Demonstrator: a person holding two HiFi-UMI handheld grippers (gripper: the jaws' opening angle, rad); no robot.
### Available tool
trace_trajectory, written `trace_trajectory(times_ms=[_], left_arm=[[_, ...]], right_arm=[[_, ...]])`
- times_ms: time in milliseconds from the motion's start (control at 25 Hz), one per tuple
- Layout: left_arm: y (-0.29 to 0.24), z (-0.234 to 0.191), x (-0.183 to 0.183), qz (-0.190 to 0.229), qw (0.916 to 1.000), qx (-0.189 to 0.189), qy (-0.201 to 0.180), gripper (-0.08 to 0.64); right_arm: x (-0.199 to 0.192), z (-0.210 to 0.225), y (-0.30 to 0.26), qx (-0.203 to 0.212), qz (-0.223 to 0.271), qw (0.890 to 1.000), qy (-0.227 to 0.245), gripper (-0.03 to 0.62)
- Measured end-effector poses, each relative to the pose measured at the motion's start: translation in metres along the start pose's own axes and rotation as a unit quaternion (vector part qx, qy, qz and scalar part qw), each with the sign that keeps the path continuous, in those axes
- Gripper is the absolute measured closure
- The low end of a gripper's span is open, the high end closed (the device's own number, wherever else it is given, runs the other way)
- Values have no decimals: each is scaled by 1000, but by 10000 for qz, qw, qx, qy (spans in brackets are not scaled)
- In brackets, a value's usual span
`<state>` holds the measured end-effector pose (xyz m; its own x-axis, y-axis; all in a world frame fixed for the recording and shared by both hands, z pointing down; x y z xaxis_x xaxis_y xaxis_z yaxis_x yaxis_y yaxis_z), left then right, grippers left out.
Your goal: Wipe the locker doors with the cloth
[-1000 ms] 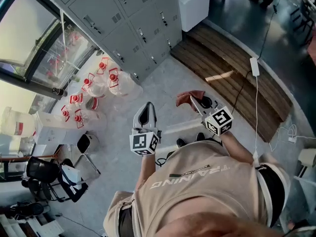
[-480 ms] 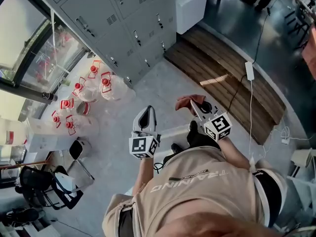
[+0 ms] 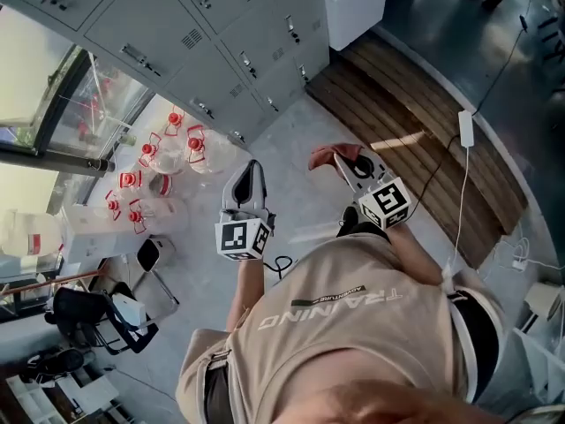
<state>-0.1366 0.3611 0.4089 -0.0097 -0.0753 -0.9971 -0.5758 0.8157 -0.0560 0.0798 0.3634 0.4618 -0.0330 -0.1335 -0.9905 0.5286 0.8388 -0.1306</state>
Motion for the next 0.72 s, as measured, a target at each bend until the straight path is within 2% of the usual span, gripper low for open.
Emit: trace_trajectory(times_ms=[160,440,720], left_arm=[[-44,-15,10,86,9994,340,80,555],[-95,-28,-14,-199,9963,797,259,555],[-130,-49,-19,-414,9945,889,361,555]], right_arm=[[-3,41,-34,404,-67,9992,-38,565],[-7,83,-81,1060,-118,9942,167,565],[-16,106,-117,1243,-319,9917,-26,565]])
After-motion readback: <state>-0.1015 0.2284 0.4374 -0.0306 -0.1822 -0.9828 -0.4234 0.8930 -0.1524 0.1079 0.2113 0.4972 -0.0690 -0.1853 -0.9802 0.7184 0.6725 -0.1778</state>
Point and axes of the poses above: the fingertips, and each gripper's own axes: y backward along the fingers, z to its right, x out of its top, the point moved 4 cm from there along y, backward along the fingers, and after that the axes turned 7 degrees about -x, right-handed, at the moved point
